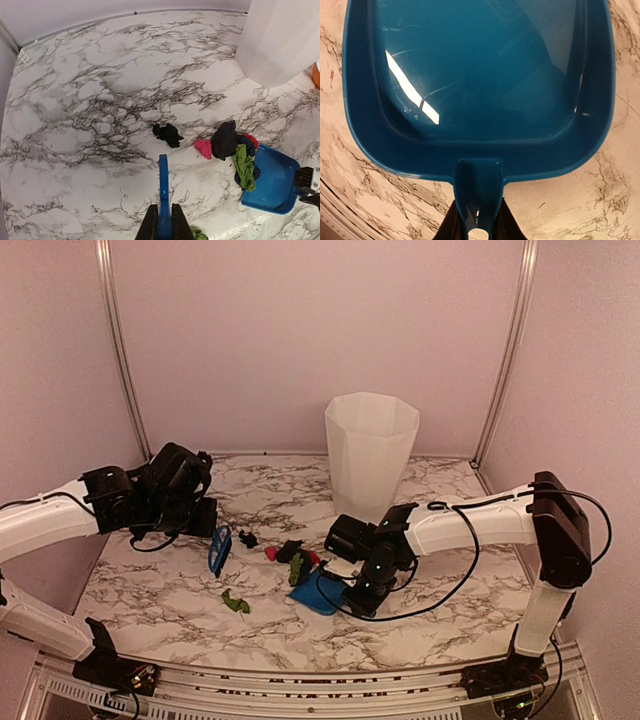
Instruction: Sweep away the paper scraps from the table
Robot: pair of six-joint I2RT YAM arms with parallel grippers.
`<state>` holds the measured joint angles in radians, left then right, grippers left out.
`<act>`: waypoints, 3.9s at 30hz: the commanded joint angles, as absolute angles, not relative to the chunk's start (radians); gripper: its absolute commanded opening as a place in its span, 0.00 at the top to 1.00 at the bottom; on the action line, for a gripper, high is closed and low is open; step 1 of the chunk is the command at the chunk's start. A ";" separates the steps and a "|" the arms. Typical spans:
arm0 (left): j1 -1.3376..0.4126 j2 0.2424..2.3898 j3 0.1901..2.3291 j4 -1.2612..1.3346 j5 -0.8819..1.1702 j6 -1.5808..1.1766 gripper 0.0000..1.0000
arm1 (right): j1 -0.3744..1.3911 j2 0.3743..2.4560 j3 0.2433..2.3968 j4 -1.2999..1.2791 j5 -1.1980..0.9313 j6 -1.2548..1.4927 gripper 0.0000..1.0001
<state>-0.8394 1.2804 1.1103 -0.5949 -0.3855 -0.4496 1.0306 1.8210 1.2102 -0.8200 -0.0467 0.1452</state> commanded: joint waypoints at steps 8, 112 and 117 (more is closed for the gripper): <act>-0.950 1.068 0.766 -0.651 -0.434 -1.040 1.00 | 1.037 1.818 1.219 -0.859 -0.063 0.148 1.00; -0.573 1.756 1.359 -0.408 -0.344 -0.290 1.00 | 0.941 1.771 1.157 -0.895 -0.087 0.111 1.00; -0.629 1.839 1.435 -0.375 -0.167 -0.190 1.00 | 0.934 1.819 1.218 -0.909 -0.085 0.090 1.00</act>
<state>-0.5812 1.7847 1.3808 -0.4038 -0.3264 -0.3061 0.9424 1.7824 1.1519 -0.8753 -0.0868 0.1246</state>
